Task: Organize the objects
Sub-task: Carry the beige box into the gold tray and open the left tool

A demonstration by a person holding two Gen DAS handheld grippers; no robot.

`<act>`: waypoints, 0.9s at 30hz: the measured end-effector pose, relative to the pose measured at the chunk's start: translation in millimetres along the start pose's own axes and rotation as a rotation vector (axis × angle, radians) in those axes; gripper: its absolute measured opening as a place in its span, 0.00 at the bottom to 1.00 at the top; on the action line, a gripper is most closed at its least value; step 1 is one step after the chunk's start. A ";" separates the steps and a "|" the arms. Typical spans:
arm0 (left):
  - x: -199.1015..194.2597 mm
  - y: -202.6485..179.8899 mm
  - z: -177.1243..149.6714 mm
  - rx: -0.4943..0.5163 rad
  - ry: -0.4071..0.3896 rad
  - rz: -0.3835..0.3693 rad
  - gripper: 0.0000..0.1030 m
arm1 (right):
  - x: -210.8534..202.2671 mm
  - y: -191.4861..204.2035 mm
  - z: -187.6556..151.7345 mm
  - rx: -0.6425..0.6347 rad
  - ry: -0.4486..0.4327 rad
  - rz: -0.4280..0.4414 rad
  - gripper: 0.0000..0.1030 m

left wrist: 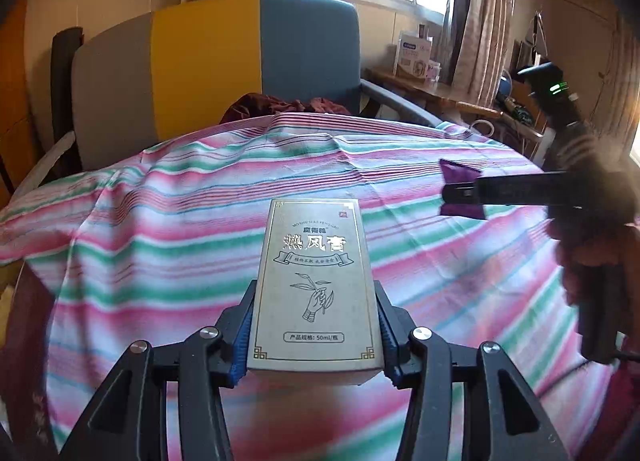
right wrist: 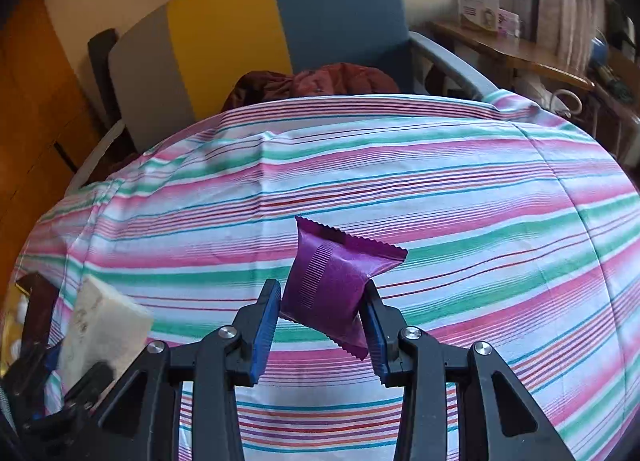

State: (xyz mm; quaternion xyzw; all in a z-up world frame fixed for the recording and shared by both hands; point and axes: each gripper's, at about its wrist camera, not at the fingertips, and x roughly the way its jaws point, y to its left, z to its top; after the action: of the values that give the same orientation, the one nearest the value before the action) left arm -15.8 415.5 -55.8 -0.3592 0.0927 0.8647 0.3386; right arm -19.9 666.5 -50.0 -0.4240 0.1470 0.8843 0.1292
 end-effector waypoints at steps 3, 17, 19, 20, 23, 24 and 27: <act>-21.6 10.5 -10.2 -0.043 0.002 -0.029 0.49 | 2.6 9.8 -4.6 -0.043 0.007 -0.005 0.39; -135.7 86.6 -50.8 -0.193 -0.039 -0.051 0.49 | 11.5 25.1 -18.7 -0.139 0.030 -0.028 0.39; -150.0 100.8 -53.4 -0.215 -0.057 -0.034 0.49 | 11.4 25.7 -18.3 -0.132 0.025 -0.025 0.39; -158.4 110.3 -55.3 -0.226 -0.069 -0.020 0.49 | 11.0 26.4 -18.7 -0.128 0.023 -0.025 0.39; -171.6 134.7 -62.6 -0.250 -0.067 0.026 0.49 | 10.2 29.9 -20.9 -0.129 0.021 -0.021 0.39; -174.7 142.1 -65.7 -0.262 -0.065 0.039 0.49 | 9.8 31.9 -21.8 -0.138 0.017 -0.025 0.39; -180.2 169.5 -74.3 -0.321 -0.057 0.094 0.49 | 8.1 37.6 -23.5 -0.165 0.003 -0.029 0.39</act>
State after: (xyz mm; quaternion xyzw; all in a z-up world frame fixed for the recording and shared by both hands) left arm 7.5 164.3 -0.5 -0.3791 -0.0396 0.8932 0.2385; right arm -21.4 623.9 -64.7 -0.4367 0.0676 0.8907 0.1063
